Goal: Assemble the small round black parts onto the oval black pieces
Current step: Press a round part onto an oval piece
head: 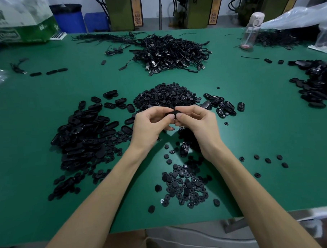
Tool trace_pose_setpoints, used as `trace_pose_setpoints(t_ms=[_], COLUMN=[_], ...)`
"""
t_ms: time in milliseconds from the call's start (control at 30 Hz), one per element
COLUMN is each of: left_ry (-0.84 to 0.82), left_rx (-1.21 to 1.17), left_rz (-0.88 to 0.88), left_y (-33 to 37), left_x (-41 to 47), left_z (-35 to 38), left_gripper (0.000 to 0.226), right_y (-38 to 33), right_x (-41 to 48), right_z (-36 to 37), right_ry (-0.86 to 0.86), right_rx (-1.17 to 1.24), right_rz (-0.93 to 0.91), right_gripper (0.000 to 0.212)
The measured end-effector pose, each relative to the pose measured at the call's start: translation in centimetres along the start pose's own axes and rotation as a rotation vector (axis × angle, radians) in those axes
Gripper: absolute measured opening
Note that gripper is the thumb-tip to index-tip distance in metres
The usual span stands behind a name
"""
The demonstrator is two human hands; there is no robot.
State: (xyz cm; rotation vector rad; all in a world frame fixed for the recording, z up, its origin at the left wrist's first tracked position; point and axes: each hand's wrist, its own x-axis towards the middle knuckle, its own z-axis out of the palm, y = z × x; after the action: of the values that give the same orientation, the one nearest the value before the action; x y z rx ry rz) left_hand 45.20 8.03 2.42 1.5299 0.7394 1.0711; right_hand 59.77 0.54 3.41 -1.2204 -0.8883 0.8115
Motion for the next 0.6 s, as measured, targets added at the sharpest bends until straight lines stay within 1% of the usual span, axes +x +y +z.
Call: trace_pose_setpoints(t_ms=[267, 600], left_ry=[-0.007, -0.008], left_rx=[-0.009, 0.008], left_rz=[-0.012, -0.028], left_y=[0.12, 0.37], left_x=[-0.05, -0.24], left_z=[0.0, 0.1], left_gripper=[0.018, 0.019], right_y=[0.13, 0.1], right_x=[-0.03, -0.04], right_z=[0.07, 0.1], right_ry=[-0.002, -0.018], right_rx=[-0.026, -0.021], right_rz=[-0.037, -0.044], right_gripper=[0.011, 0.012])
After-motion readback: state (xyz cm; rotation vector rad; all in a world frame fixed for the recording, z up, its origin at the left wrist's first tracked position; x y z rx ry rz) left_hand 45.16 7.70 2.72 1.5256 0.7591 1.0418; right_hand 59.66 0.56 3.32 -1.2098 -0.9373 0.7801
